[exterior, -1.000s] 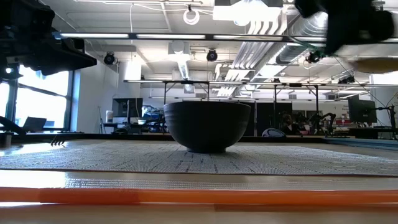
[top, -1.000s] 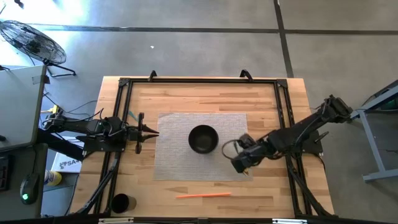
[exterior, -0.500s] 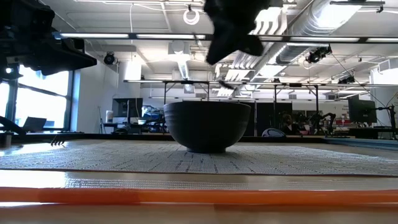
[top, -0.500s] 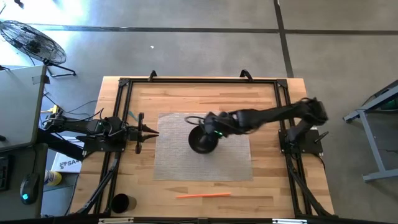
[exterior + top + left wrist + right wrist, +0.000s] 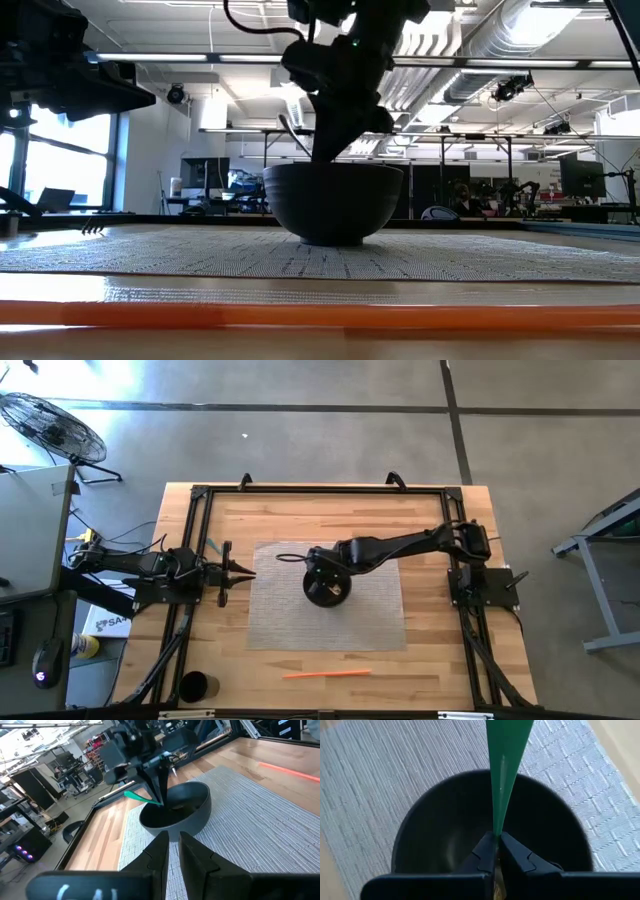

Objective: Pick & Place Utensil
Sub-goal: Put the green spoon into the black bowl on the gray mat, then put the blue fork into the black bowl on the gray mat

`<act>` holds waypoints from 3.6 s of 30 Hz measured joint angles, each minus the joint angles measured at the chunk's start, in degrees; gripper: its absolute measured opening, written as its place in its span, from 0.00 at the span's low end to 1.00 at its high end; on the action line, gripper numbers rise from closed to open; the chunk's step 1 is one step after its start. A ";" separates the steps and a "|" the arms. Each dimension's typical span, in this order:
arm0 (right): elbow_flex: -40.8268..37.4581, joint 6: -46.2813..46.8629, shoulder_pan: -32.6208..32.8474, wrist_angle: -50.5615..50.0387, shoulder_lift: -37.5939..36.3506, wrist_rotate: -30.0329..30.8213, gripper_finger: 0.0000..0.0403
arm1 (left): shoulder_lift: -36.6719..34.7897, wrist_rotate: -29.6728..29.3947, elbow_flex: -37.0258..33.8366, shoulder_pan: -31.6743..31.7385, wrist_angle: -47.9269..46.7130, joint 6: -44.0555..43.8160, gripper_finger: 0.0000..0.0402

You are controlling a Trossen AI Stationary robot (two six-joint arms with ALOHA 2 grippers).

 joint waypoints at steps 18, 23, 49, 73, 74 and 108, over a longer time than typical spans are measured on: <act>-5.70 -3.02 0.04 10.36 0.04 -1.30 0.03 | 0.01 0.01 0.00 0.00 0.00 0.00 0.10; -5.70 -4.42 0.04 11.24 0.04 -0.54 0.03 | 0.00 0.00 0.00 0.00 0.00 0.01 0.10; -5.50 -5.94 0.22 13.78 2.58 -0.87 0.16 | 0.00 0.08 0.00 0.00 -0.08 -0.01 0.10; -2.75 -12.52 16.30 8.61 -8.68 13.92 0.32 | -0.01 3.30 -0.02 0.00 5.88 0.26 0.10; -2.75 -12.52 16.96 8.61 -8.68 14.52 0.32 | -0.03 4.42 0.00 0.00 6.96 0.27 0.10; -2.78 -17.52 19.91 8.59 -8.70 17.91 0.32 | 25.25 -31.24 15.35 0.02 -7.38 -59.10 0.10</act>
